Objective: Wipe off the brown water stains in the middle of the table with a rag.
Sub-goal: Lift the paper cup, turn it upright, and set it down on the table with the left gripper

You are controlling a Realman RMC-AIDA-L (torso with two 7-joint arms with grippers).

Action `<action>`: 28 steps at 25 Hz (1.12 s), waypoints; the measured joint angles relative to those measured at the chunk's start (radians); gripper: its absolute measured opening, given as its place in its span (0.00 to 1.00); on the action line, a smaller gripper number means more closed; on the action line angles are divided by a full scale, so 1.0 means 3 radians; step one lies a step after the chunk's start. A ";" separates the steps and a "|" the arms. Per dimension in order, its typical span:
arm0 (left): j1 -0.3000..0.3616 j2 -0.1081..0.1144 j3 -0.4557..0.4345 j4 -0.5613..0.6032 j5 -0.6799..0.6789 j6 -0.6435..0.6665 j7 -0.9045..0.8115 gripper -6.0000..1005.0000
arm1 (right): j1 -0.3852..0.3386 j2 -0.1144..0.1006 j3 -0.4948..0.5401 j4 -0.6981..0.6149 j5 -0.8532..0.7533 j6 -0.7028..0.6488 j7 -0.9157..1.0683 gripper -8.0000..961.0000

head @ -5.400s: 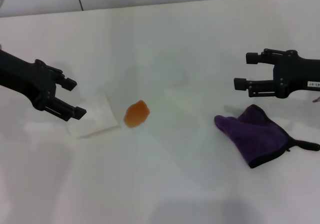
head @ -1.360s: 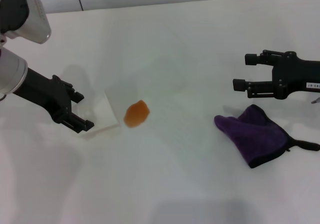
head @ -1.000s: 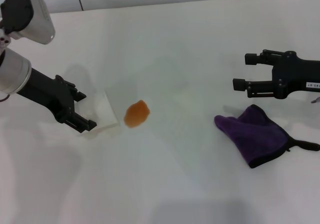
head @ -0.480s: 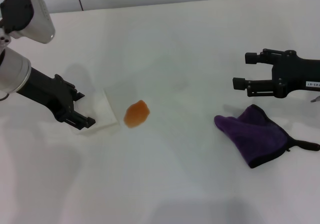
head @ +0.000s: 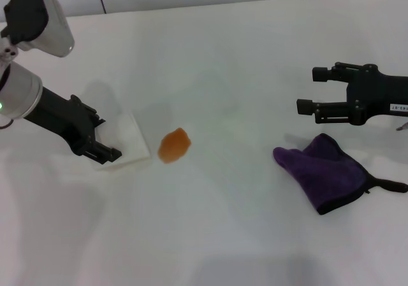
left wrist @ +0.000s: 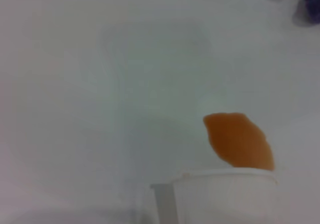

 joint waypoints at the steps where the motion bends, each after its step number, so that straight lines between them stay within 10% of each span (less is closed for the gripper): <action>1: 0.0000 -0.0001 0.0000 -0.0001 -0.0006 -0.0006 -0.0003 0.70 | -0.0001 0.0000 0.0000 -0.0001 0.0000 0.0000 0.0000 0.90; 28: 0.0154 -0.0026 -0.0005 -0.0098 -0.0937 -0.0173 0.0188 0.68 | 0.0000 -0.0005 0.0019 -0.0013 0.0000 0.0012 0.0000 0.90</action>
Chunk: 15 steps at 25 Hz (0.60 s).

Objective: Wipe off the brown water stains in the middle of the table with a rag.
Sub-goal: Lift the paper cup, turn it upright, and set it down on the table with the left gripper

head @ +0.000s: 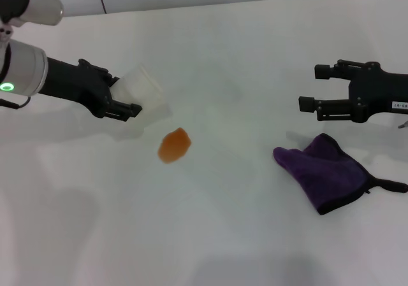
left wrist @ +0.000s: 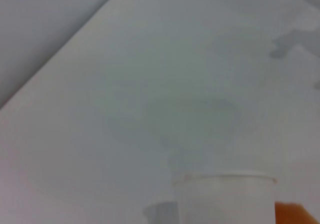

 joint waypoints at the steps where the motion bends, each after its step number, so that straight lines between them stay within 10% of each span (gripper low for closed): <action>1: 0.0018 -0.0002 0.0000 0.0005 -0.0043 -0.0002 0.0018 0.68 | 0.0000 0.0000 0.0009 0.0000 0.0000 0.0000 0.0000 0.90; 15: 0.0409 -0.0023 0.0000 0.0121 -0.0983 0.0061 0.0466 0.68 | -0.0012 0.0000 0.0016 0.0008 0.0000 0.0000 -0.0002 0.90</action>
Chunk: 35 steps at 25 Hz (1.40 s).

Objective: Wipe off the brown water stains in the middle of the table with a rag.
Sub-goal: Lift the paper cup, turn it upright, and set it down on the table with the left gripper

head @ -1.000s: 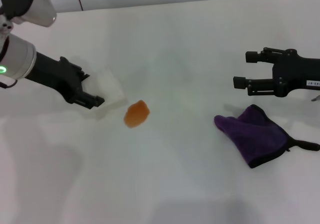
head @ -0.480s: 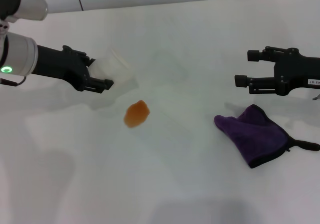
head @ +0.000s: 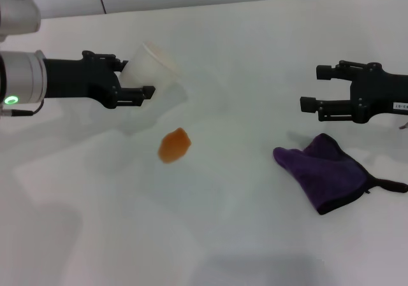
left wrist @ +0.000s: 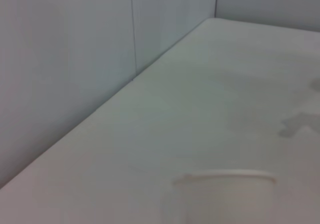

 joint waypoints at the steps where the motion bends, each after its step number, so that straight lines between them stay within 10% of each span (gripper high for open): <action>1: 0.0031 0.0000 0.0000 0.0010 -0.0032 0.0001 0.0030 0.68 | 0.0000 0.0001 -0.0002 0.0001 0.0000 0.0000 0.0000 0.90; 35: 0.1204 0.0011 -0.0006 0.0881 -0.1645 -0.0085 0.1681 0.68 | -0.0002 0.0005 -0.0099 0.0046 -0.0026 -0.0077 -0.0044 0.89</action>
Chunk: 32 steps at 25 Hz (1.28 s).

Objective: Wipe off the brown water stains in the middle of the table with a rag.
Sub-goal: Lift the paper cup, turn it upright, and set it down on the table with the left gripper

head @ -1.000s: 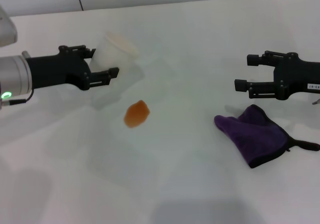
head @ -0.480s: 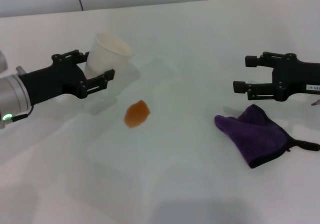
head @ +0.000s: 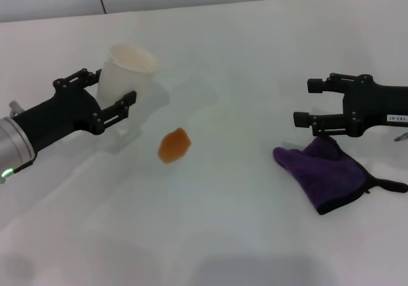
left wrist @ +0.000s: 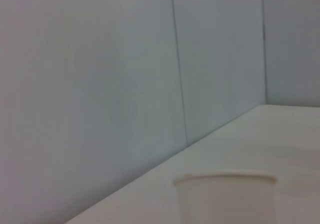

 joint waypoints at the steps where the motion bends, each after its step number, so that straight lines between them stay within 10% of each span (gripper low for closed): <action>1: 0.0019 0.0001 0.0000 0.0012 -0.0032 -0.0007 0.0033 0.68 | -0.0001 0.0000 -0.0009 0.0000 0.0000 0.0000 0.0000 0.89; 32: 0.0151 0.0006 0.0001 0.0386 -0.0120 -0.0528 0.0453 0.68 | -0.0017 0.0000 -0.0064 0.0036 -0.0005 -0.0046 0.0000 0.89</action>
